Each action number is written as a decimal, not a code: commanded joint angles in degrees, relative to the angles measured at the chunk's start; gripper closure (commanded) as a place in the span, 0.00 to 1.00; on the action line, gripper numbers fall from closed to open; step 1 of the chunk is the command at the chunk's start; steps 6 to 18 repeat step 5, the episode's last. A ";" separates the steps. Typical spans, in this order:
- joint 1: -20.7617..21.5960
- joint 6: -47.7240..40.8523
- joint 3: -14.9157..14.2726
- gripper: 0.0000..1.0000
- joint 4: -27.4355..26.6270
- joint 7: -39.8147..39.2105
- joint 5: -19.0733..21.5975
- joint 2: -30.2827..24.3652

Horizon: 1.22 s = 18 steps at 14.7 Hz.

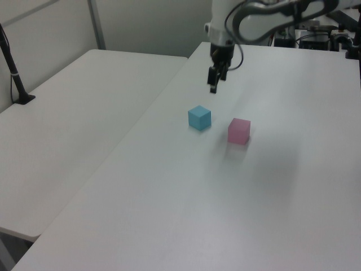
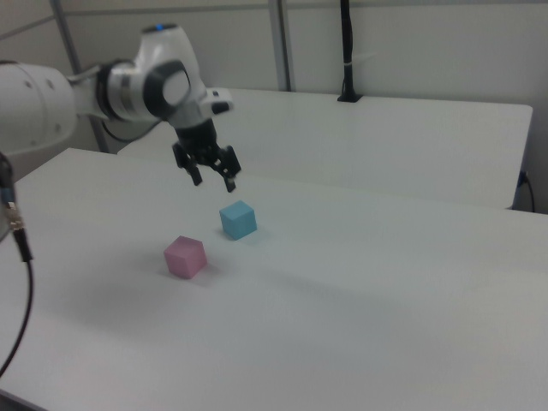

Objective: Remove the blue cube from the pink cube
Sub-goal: 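Open the gripper and raise it away from the blue cube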

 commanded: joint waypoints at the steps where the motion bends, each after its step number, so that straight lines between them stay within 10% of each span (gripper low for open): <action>1: -1.19 -9.07 -0.72 0.00 -3.19 -0.34 2.00 -6.97; 18: -1.55 -10.41 -0.72 0.00 -3.11 -0.34 3.68 -8.12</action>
